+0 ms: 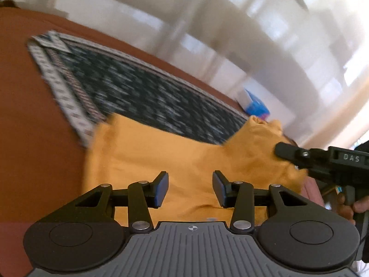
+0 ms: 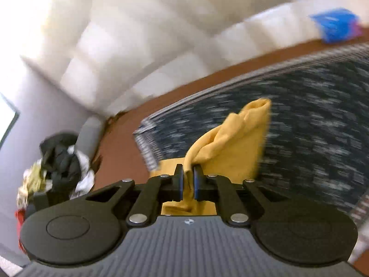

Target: Fold clothes

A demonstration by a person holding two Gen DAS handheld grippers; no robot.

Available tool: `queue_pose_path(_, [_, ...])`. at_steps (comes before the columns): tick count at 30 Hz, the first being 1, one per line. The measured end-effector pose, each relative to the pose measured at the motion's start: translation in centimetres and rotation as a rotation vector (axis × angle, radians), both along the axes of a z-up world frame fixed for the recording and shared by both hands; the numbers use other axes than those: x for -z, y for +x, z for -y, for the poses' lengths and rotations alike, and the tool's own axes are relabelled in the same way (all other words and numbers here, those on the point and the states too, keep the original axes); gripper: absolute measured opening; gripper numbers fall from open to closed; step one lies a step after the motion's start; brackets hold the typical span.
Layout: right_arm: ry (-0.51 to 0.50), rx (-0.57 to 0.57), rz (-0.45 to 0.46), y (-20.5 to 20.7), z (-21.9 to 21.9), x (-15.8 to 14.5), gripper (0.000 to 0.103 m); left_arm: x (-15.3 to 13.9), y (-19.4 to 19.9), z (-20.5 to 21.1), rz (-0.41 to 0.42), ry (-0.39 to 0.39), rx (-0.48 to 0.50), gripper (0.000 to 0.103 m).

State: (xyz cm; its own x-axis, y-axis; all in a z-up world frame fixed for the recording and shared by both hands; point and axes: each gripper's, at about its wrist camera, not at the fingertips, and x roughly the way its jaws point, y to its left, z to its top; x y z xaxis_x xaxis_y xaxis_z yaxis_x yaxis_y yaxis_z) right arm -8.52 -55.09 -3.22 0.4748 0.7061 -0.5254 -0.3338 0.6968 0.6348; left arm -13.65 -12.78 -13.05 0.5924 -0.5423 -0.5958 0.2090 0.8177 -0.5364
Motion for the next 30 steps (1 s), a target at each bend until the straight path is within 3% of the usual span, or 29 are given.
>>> queue_pose_path(7, [-0.057, -0.174, -0.022, -0.2, -10.3, 2.6, 0.000, 1.1, -1.4, -7.4, -0.032, -0.001, -0.064, 0.061])
queue_pose_path(12, [-0.103, -0.203, -0.044, -1.3, -13.0, 3.6, 0.000, 1.5, -1.1, -9.0, -0.056, -0.033, -0.030, 0.061])
queue_pose_path(19, [-0.175, -0.001, -0.032, -3.2, -7.1, 2.8, 0.007, 0.9, 3.2, -4.3, -0.028, -0.047, 0.160, 0.070])
queue_pose_path(23, [-0.208, 0.124, -0.043, -4.5, -3.1, 3.4, 0.030, 1.6, 5.5, -0.3, -0.036, -0.006, 0.238, 0.071])
queue_pose_path(30, [-0.206, 0.194, -0.085, -5.8, 0.9, 4.8, 0.031, 4.0, 7.8, 3.1, -0.112, 0.077, 0.237, 0.071])
